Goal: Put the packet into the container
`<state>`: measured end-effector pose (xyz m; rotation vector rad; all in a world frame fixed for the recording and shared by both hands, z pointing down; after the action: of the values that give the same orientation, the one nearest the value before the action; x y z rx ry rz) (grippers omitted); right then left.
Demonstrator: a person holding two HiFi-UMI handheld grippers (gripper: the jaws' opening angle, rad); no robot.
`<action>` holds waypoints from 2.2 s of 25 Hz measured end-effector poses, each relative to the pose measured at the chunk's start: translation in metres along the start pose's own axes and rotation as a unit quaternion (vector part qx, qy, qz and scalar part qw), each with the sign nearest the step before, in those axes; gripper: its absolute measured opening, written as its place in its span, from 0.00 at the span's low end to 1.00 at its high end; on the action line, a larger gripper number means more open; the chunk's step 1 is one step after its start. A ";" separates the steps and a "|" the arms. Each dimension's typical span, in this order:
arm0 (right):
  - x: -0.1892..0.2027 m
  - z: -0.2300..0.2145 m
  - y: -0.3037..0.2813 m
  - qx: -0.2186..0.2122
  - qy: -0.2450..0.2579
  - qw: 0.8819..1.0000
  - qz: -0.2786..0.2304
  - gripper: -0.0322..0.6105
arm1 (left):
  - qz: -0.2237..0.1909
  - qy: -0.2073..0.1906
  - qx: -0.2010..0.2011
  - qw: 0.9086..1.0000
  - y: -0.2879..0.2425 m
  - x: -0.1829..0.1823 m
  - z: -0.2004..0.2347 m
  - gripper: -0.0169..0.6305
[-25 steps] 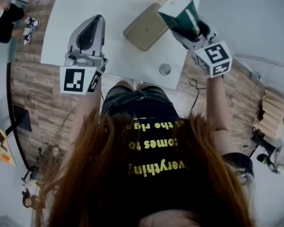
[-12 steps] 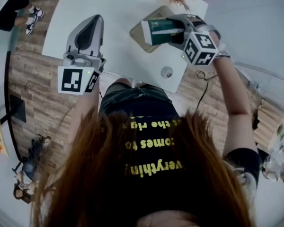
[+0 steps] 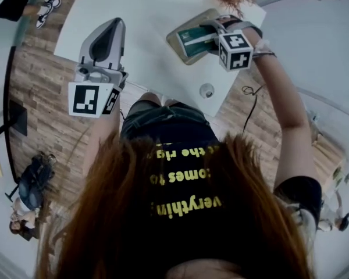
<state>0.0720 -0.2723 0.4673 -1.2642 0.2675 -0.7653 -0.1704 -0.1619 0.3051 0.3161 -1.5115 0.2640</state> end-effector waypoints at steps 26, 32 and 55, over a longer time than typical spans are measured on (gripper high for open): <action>-0.016 -0.006 -0.047 -0.086 0.071 0.994 0.006 0.73 | 0.001 0.002 -0.046 0.999 0.028 0.000 0.008 0.03; -0.018 -0.005 -0.036 -0.089 0.047 0.995 0.000 0.70 | 0.003 0.001 -0.051 0.999 0.032 0.000 0.009 0.03; -0.014 -0.016 0.037 0.229 -0.408 0.865 -0.181 0.08 | -0.010 -0.007 -0.006 1.000 0.016 -0.004 0.004 0.03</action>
<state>0.0668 -0.2715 0.4251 -1.0775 -0.8237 -0.4958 -0.1799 -0.1482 0.3021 0.3245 -1.5220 0.2378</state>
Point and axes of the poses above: the fingertips, and each gripper's own axes: y backward along the fingers, z to its left, x out of its underside, the point moved 7 cm from there along y, backward along the fingers, and after that the axes turned 5 degrees about x, right-handed, at the moved point
